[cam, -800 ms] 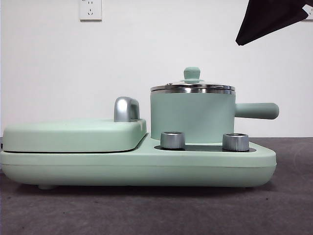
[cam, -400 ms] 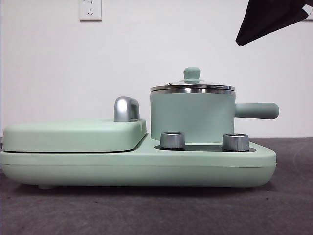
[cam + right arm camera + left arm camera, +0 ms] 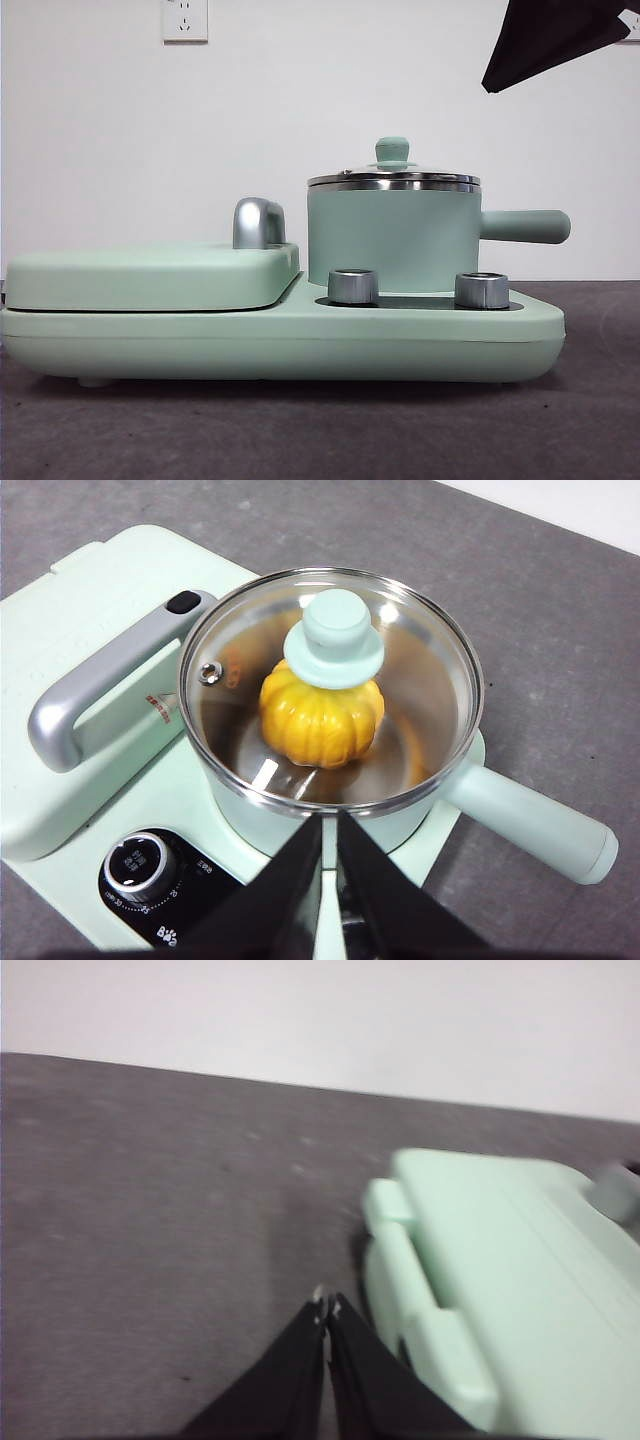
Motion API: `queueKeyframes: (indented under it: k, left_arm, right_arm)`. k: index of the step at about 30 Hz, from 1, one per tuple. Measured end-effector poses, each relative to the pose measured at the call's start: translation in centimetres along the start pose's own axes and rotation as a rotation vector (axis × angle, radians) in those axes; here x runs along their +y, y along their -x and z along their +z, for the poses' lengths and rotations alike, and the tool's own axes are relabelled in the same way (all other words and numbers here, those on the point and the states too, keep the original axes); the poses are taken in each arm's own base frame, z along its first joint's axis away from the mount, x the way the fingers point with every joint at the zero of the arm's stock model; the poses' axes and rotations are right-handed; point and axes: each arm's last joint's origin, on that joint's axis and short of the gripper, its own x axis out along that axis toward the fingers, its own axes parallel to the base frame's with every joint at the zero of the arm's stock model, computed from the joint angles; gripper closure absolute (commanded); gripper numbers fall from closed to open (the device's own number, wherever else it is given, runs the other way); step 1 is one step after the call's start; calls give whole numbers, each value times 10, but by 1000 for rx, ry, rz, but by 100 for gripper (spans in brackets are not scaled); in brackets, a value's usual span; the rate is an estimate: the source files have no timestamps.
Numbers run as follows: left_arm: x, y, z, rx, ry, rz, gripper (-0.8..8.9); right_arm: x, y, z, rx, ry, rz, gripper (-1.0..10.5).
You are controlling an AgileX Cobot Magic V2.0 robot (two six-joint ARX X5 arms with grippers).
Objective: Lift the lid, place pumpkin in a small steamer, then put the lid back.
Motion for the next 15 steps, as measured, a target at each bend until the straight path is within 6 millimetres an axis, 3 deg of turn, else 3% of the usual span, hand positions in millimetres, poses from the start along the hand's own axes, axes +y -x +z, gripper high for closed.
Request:
queueKeyframes:
  k: [15]
  left_arm:
    - [6, -4, -27, -4, 33, 57, 807]
  right_arm:
    - [0, 0, 0, 0, 0, 0, 926]
